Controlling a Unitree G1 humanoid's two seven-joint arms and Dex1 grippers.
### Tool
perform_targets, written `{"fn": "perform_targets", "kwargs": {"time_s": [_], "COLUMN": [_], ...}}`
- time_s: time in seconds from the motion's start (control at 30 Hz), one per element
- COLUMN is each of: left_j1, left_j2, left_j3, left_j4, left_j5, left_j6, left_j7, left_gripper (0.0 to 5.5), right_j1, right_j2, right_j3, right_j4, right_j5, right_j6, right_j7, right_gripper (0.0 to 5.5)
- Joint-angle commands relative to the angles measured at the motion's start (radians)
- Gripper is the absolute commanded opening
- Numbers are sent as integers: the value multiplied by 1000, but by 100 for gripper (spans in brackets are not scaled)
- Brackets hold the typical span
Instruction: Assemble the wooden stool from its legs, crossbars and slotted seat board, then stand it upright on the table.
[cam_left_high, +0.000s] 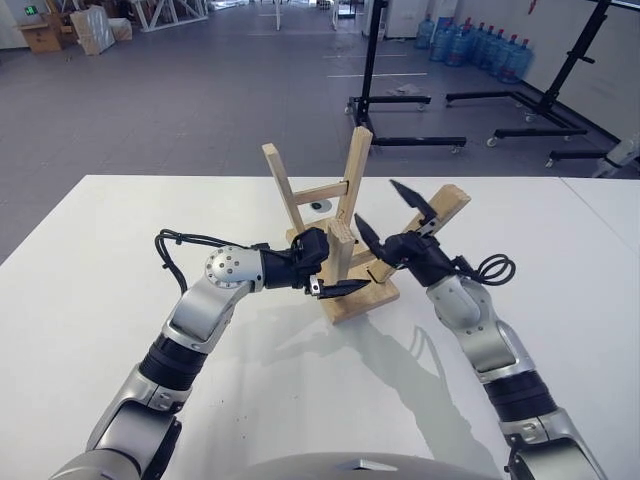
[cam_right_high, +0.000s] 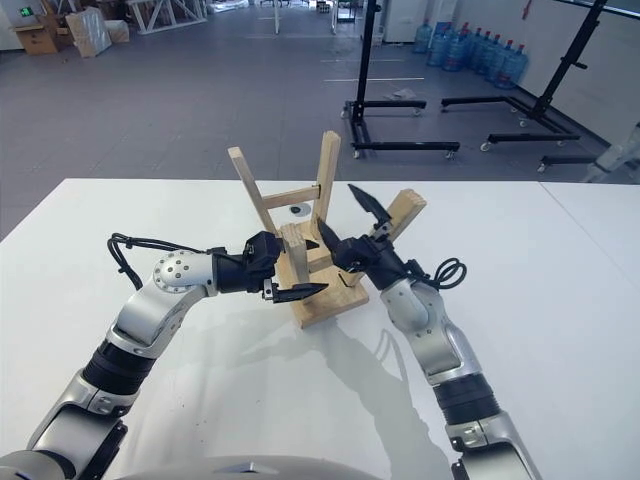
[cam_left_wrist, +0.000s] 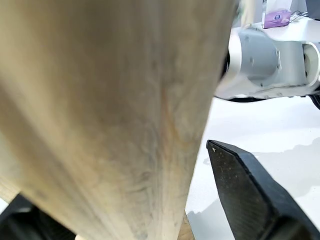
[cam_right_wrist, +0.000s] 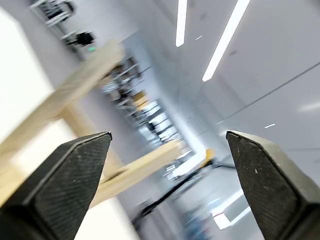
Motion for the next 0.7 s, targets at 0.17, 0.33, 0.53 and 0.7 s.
{"fn": "perform_targets", "kwargs": {"time_s": [0.17,0.33,0.53,0.7], "left_j1": [-9,-15,-12,-11], "left_j2": [1,1,5,6], "left_j3": [6,6,12,16], "left_j4": [-4,-3,0,2], "left_j5": [2,0,0,2], "left_j6": [-6,-6,-5,-9], "left_j7": [0,-6,-3,-2], "left_gripper": [365,365,365,365], "right_j1": [-38,51,36,-57], "right_j2": [-85,-90,-74,-24], "right_j3": [19,151,119,-70], "right_j4": [52,175,127,46], "right_j5": [-271,-272,-104,215], "right_j6": [-5,77,91,-37], "right_j7": [-84,106,141,33], "right_gripper": [425,425,425,425]}}
